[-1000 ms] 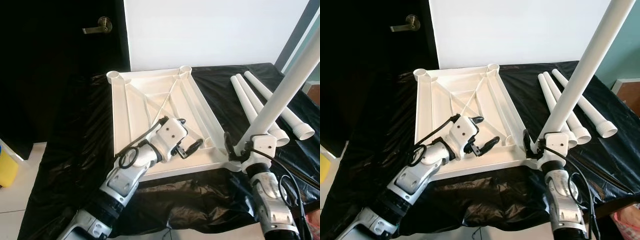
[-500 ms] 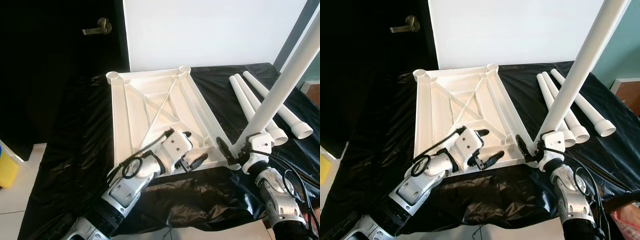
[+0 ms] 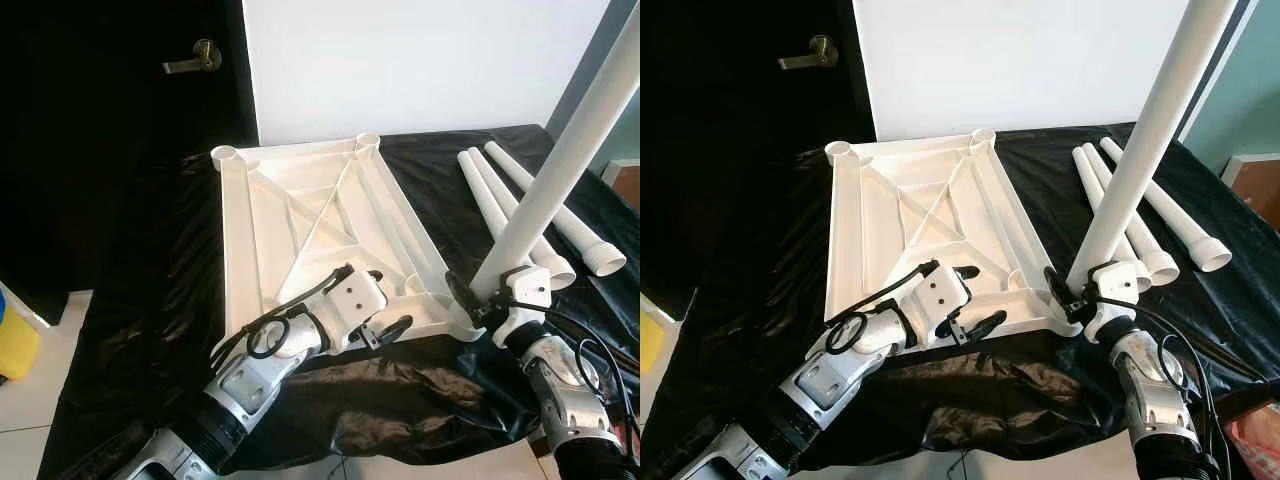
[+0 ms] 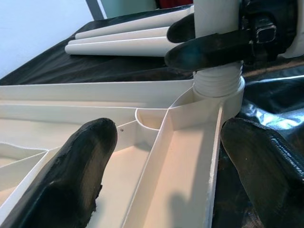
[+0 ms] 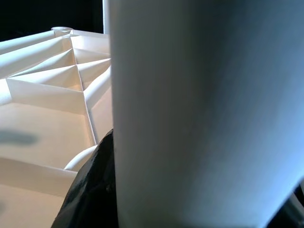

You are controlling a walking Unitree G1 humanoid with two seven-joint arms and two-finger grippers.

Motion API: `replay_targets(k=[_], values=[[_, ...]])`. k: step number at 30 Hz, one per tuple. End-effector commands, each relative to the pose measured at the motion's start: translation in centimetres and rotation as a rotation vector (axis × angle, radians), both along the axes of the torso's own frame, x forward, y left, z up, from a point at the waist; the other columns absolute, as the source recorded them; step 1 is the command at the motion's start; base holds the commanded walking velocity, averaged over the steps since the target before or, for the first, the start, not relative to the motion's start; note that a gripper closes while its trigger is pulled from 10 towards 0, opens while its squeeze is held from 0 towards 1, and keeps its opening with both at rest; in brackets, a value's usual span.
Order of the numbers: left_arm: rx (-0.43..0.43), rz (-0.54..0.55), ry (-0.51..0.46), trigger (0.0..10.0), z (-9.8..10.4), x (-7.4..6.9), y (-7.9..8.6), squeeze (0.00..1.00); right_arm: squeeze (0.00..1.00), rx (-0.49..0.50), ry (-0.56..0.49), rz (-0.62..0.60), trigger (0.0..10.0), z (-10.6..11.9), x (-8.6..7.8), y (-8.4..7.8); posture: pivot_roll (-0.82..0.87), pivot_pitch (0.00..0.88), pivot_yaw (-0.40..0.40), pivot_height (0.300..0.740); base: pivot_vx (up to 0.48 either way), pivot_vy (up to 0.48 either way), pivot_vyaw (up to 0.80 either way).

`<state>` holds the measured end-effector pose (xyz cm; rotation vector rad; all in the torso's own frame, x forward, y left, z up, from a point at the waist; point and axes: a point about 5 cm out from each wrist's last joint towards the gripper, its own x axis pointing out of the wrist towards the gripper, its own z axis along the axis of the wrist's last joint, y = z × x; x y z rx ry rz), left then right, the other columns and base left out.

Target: Building children table

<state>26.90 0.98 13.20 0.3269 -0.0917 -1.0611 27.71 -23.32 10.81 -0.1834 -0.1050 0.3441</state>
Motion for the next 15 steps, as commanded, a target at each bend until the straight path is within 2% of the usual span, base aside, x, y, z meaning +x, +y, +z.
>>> replay_targets(k=[1,7,15], values=[[0.062,-0.192,0.027,10.0,-0.19,-0.70,-0.49,0.00,0.00,-0.006,0.061,-0.015,10.0,-1.40,-0.60,0.13,-0.05,0.000,0.014,0.740,0.000,0.000,0.00],[0.057,-0.191,0.028,10.0,-0.27,-0.83,-0.40,0.00,0.00,0.015,0.066,-0.101,10.0,-1.87,-0.79,-0.11,-0.05,0.000,0.011,0.740,0.000,0.000,0.00],[0.059,-0.178,0.028,10.0,-0.47,-0.63,-0.26,0.00,0.00,0.056,0.054,-0.274,10.0,-2.20,-0.77,0.71,-0.05,0.000,-0.001,0.740,0.000,0.000,0.00]])
